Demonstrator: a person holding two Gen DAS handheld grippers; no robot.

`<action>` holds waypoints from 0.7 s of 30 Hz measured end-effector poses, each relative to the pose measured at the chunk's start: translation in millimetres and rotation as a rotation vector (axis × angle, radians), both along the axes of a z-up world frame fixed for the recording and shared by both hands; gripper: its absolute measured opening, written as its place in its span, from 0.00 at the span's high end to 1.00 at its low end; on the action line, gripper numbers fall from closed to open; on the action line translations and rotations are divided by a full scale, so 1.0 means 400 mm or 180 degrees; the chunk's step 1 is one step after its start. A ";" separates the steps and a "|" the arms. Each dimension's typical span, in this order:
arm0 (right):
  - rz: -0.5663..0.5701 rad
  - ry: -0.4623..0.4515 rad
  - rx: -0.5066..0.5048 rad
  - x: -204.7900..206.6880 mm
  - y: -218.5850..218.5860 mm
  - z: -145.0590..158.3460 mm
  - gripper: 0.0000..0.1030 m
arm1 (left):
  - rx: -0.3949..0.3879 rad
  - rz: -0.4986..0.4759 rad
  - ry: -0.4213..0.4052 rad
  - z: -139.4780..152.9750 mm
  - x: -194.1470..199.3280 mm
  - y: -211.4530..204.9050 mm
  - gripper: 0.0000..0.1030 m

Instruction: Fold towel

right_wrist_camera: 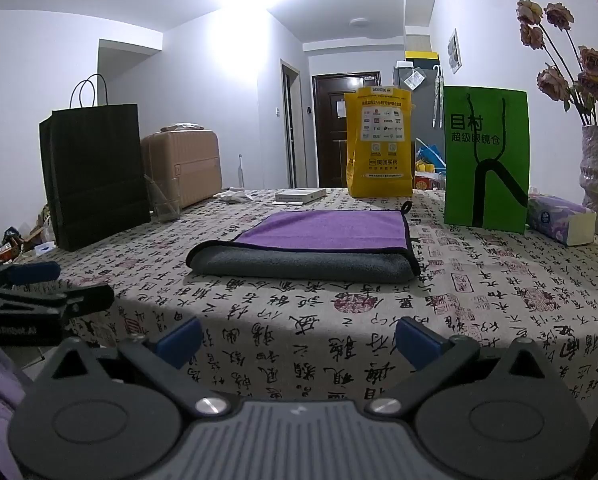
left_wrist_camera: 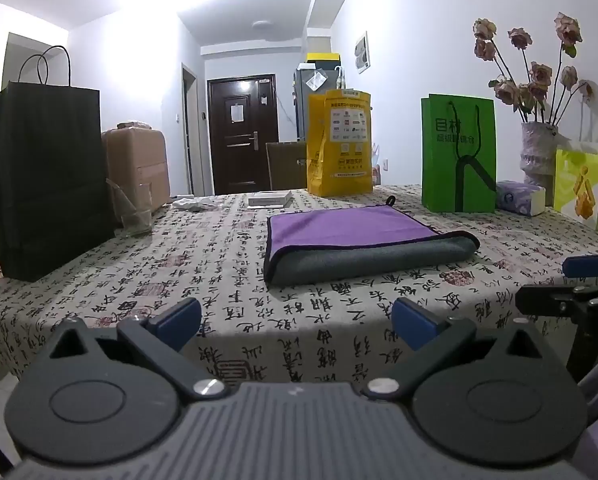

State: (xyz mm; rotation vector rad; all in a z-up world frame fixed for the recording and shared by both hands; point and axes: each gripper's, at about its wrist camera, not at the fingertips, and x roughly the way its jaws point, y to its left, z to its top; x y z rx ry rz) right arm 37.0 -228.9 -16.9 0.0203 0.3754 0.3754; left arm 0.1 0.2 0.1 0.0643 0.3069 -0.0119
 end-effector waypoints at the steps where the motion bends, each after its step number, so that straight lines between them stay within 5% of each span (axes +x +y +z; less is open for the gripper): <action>1: 0.0000 -0.0004 -0.0001 0.000 0.000 0.000 0.00 | 0.0006 0.0000 -0.0005 0.000 0.000 0.000 0.00; 21: 0.0015 -0.0008 -0.0001 -0.002 0.002 0.000 0.00 | 0.0022 -0.0005 -0.0007 0.000 -0.001 -0.001 0.00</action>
